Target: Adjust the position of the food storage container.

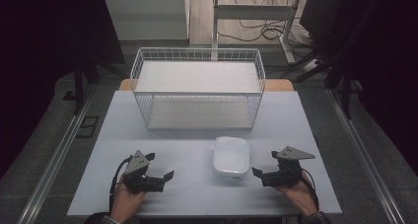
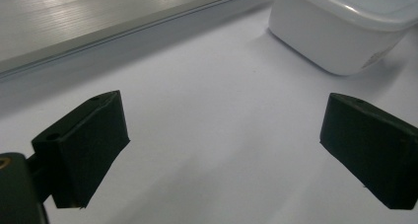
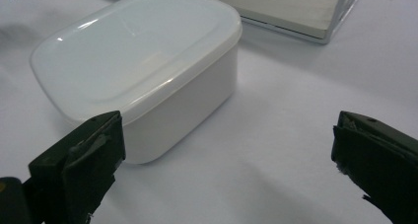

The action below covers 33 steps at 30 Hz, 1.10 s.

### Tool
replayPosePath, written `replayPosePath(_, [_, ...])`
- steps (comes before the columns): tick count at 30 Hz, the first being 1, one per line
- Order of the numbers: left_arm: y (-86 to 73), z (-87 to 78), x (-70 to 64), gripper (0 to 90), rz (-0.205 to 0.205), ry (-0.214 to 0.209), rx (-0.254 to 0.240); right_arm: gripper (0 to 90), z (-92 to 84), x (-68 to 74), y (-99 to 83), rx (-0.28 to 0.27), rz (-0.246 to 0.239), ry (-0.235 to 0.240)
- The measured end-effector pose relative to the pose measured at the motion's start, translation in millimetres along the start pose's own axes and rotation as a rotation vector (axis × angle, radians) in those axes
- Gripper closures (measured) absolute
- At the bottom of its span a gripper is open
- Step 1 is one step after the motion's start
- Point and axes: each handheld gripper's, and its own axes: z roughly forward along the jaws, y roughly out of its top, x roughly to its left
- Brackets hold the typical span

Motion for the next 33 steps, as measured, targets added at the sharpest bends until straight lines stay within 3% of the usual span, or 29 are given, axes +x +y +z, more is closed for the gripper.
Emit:
replayPosePath(6, [0.5,-2.2,1.3,3.5,-0.016,-0.009,-0.017,0.6,-1.2,-5.9,-0.1,0.035,-0.004,-0.058])
replayPosePath(8, [0.5,-1.7,1.1,3.5,-0.017,-0.011,-0.013,9.0,-0.5,-6.5,0.0,0.056,0.010,-0.057])
replayPosePath(10, [0.6,-1.4,0.6,3.5,-0.015,-0.010,-0.011,18.8,0.0,-5.4,1.1,0.076,0.013,-0.038])
replayPosePath(13, [0.7,-0.7,-0.1,3.5,-0.009,-0.011,-0.007,37.4,0.3,0.1,4.7,0.102,-0.039,-0.011])
replayPosePath(14, [0.7,-0.7,-0.1,3.5,-0.009,-0.011,-0.007,37.4,0.3,0.1,4.7,0.102,-0.039,-0.011])
replayPosePath(15, [0.6,-0.8,0.1,3.6,-0.011,-0.013,-0.008,49.0,2.1,3.8,6.0,0.117,-0.063,0.007])
replayPosePath(16, [0.6,-0.8,0.1,3.6,-0.011,-0.013,-0.008,49.0,2.1,3.8,6.0,0.117,-0.063,0.007])
replayPosePath(17, [0.6,-0.8,0.2,3.6,-0.014,-0.014,-0.008,59.3,4.4,6.6,6.9,0.139,-0.084,0.026])
replayPosePath(19, [0.6,-0.8,0.2,3.7,-0.013,-0.014,-0.009,67.7,7.0,9.4,7.5,0.160,-0.106,0.045])
replayPosePath(24, [0.3,0.0,0.4,3.8,-0.017,-0.015,-0.004,80.7,15.4,16.6,7.0,0.213,-0.131,0.101])
replayPosePath(29, [0.2,0.2,0.6,4.0,-0.020,-0.016,-0.004,85.1,21.3,23.4,7.1,0.235,-0.165,0.141])
replayPosePath(33, [0.3,0.3,0.6,4.0,-0.022,-0.018,-0.007,87.2,25.2,26.3,8.1,0.232,-0.144,0.184])
